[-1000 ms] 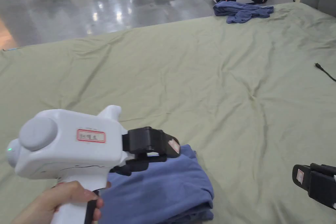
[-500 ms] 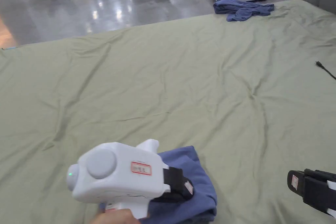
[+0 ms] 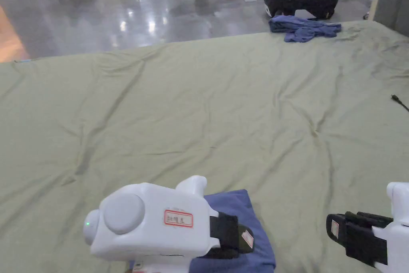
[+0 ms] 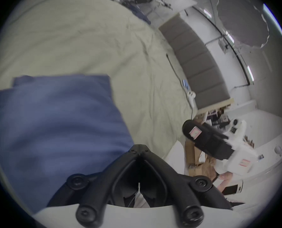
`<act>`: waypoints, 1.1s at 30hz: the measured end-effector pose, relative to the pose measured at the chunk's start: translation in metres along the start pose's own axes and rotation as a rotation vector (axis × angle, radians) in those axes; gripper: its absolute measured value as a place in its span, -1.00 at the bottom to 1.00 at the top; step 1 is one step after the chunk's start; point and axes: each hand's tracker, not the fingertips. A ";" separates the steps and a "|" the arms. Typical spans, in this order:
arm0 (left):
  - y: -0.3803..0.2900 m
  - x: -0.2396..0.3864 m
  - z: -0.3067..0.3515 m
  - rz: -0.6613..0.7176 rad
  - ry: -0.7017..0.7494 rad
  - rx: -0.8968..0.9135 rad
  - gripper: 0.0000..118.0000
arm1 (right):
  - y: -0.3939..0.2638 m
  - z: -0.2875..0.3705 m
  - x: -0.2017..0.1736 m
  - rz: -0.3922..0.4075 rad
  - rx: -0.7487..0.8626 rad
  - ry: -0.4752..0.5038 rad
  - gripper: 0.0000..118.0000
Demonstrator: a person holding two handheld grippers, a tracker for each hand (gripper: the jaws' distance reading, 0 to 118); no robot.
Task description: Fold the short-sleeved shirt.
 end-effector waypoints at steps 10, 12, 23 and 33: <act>-0.032 -0.107 0.146 0.162 0.094 0.279 0.66 | 0.007 -0.086 -0.083 0.198 -0.147 0.159 -0.81; -0.041 -0.122 0.145 0.237 0.067 0.267 0.75 | -0.001 -0.106 -0.085 0.224 -0.199 0.112 -0.81; -0.022 -0.174 0.060 0.431 -0.314 0.138 0.76 | -0.012 -0.112 -0.078 0.213 -0.209 0.074 -0.81; -0.007 -0.158 0.030 0.366 -0.193 0.015 -0.44 | -0.009 -0.100 -0.082 0.195 -0.195 0.069 -0.81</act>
